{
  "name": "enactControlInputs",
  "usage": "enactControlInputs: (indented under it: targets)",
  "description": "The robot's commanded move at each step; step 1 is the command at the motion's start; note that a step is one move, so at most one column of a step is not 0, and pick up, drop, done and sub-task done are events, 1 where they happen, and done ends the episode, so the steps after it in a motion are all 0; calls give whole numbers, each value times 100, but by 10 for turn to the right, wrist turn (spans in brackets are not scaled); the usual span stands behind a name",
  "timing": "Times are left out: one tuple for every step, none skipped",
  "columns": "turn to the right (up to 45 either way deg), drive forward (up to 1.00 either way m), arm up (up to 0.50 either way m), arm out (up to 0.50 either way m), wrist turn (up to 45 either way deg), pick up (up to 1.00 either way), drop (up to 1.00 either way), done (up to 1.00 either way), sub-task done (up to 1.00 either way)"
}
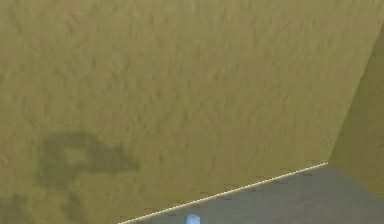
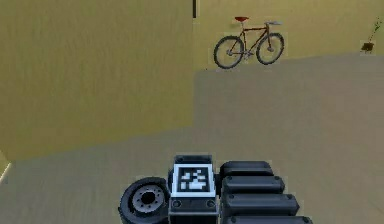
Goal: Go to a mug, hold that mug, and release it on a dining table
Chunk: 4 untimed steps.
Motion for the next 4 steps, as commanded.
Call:
enactControlInputs:
  targets:
    - [450, 0, 0, 0, 0, 0, 0, 0, 0]
    - [30, 0, 0, 0, 0, 0, 0, 0, 0]
    - [-450, 0, 0, 0, 0, 0, 0, 0, 0]
    - [-450, 0, 0, 0, 0, 0, 0, 0, 0]
